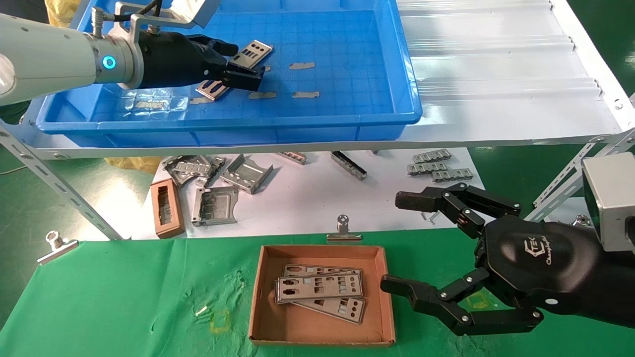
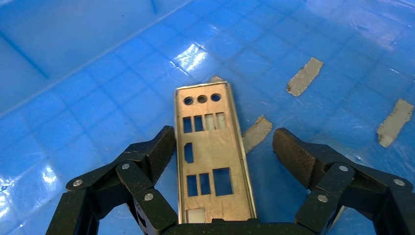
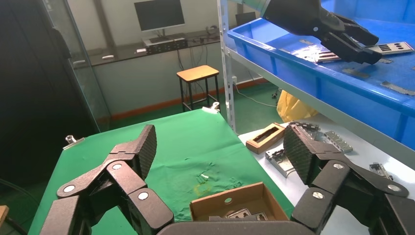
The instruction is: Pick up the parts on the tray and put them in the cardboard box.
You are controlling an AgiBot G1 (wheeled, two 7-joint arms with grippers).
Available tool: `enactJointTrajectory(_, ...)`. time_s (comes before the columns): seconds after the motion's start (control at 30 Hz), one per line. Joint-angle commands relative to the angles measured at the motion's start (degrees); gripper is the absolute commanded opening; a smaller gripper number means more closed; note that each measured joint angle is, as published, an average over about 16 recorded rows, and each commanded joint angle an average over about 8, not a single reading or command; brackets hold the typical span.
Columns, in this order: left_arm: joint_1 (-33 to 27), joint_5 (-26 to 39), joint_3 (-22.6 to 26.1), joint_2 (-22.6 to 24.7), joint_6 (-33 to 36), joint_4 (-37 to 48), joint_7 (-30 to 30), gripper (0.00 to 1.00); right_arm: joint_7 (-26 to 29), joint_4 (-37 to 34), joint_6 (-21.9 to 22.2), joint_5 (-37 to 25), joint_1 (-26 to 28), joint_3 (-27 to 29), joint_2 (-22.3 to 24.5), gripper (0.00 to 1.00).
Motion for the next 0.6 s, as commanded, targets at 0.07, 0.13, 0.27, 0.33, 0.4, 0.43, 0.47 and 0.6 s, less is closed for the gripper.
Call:
enactJointTrajectory(0.07, 0.0, 0.1, 0.1, 0.0, 0.2, 0.0, -0.3, 0.0, 0.0, 0.0, 0.0, 0.0, 0.0, 0.0, 0.0, 1.0)
enactJointTrajectory(0.13, 0.0, 0.1, 0.1, 0.0, 0.4, 0.0, -0.4, 0.0, 0.0, 0.0, 0.0, 0.0, 0.0, 0.0, 0.0, 1.0)
enactJointTrajectory(0.27, 0.0, 0.3, 0.2, -0.1, 0.7, -0.1, -0.5, 0.0, 0.0, 0.0, 0.0, 0.0, 0.0, 0.0, 0.0, 1.0)
enactJointTrajectory(0.33, 0.0, 0.4, 0.3, -0.1, 0.7, -0.1, -0.5, 0.0, 0.0, 0.0, 0.0, 0.0, 0.0, 0.0, 0.0, 1.0)
enactJointTrajectory(0.4, 0.0, 0.5, 0.4, -0.1, 0.7, -0.2, -0.6, 0.0, 0.0, 0.0, 0.0, 0.0, 0.0, 0.0, 0.0, 1.0)
enactJointTrajectory(0.43, 0.0, 0.6, 0.4, 0.0, 0.6, -0.2, -0.6, 0.0, 0.0, 0.0, 0.0, 0.0, 0.0, 0.0, 0.0, 1.0)
enactJointTrajectory(0.47, 0.0, 0.6, 0.4, 0.0, 0.6, -0.2, -0.6, 0.0, 0.0, 0.0, 0.0, 0.0, 0.0, 0.0, 0.0, 1.0)
enactJointTrajectory(0.6, 0.1, 0.6, 0.4, 0.0, 0.3, -0.3, -0.7, 0.0, 0.0, 0.0, 0.0, 0.0, 0.0, 0.0, 0.0, 1.0)
